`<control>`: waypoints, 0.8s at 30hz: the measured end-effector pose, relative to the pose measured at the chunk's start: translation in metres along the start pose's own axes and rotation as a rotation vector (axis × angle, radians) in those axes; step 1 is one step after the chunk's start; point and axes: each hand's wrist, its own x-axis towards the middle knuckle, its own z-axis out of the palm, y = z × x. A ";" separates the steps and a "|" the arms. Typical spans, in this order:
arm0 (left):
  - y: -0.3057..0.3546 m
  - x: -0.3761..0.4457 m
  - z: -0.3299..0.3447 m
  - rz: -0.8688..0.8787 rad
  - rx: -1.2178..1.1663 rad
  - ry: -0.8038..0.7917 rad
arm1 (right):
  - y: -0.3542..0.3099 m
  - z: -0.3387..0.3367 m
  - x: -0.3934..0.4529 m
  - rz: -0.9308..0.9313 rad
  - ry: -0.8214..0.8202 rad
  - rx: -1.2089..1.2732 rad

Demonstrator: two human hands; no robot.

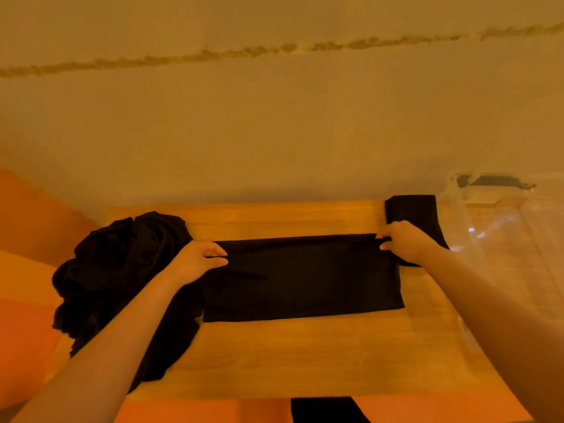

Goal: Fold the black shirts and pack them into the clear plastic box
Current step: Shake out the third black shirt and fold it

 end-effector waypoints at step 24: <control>-0.001 0.001 0.133 0.207 0.661 0.363 | -0.047 0.095 0.024 -0.291 0.259 -0.183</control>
